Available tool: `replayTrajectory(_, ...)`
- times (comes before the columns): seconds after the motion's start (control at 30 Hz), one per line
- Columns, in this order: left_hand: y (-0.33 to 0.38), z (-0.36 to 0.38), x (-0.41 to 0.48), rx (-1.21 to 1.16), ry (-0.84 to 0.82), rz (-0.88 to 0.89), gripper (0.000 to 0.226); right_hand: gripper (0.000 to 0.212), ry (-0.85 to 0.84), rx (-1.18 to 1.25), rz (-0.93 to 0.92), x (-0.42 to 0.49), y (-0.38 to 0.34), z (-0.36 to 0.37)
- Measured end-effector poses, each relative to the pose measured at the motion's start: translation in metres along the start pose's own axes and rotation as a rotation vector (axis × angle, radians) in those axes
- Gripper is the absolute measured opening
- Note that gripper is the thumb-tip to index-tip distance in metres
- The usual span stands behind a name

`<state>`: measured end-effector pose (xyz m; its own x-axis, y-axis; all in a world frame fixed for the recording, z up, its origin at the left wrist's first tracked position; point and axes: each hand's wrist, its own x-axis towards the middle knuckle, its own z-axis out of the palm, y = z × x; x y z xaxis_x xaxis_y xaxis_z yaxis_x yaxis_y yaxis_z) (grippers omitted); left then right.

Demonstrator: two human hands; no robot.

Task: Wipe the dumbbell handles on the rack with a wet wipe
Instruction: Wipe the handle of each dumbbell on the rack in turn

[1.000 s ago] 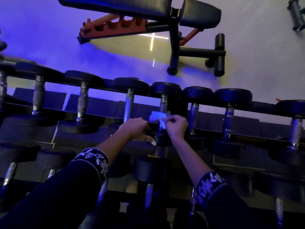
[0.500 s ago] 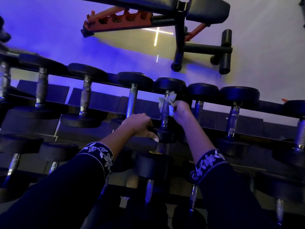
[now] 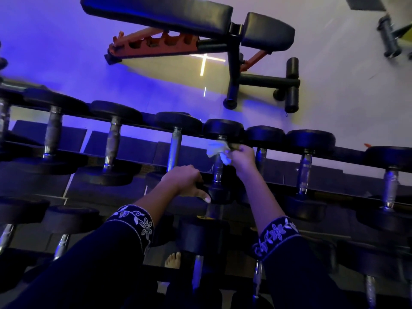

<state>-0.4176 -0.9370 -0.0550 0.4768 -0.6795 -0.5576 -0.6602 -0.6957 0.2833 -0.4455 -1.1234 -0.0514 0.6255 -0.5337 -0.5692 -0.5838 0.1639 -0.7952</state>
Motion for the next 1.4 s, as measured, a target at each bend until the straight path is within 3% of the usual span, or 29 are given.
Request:
replayTrajectory(0.1, 0.001, 0.000, 0.001, -0.001, 0.008, 0.002, 0.074, 0.014, 0.171, -0.257, -0.127, -0.006, -0.009, 0.007)
replayTrajectory(0.27, 0.001, -0.002, -0.002, -0.029, 0.025, 0.020, 0.069, 0.017, 0.160, -0.556, -0.191, -0.043, 0.026, 0.003)
replayTrajectory(0.57, 0.013, 0.006, -0.024, 0.180, 0.184, 0.011, 0.077, 0.021, 0.246, -0.261, -0.182, -0.076, 0.023, -0.048)
replayTrajectory(0.67, 0.033, 0.018, -0.036, 0.104, 0.348, 0.032, 0.064, 0.019, 0.247, -0.232, -0.159, -0.076, 0.030, -0.080)
replayTrajectory(0.73, 0.054, 0.027, -0.040, 0.021, 0.410, 0.063, 0.075, 0.022, 0.248, -0.221, -0.147, -0.074, 0.036, -0.102)
replayTrajectory(0.8, 0.079, 0.035, -0.039, 0.010, 0.390, 0.051, 0.085, 0.023, 0.218, -0.210, -0.156, -0.073, 0.039, -0.120)
replayTrajectory(1.1, 0.195, 0.039, -0.034, 0.048, 0.268, -0.162, 0.077, 0.019, 0.002, -0.235, -0.218, -0.076, 0.043, -0.190)
replayTrajectory(1.33, 0.202, 0.035, -0.028, 0.062, 0.251, -0.259, 0.079, 0.021, -0.063, -0.279, -0.237, -0.071, 0.040, -0.196)
replayTrajectory(1.4, 0.194, 0.027, -0.009, 0.111, 0.175, -0.272, 0.079, 0.020, -0.061, -0.339, -0.228, -0.058, 0.038, -0.189)
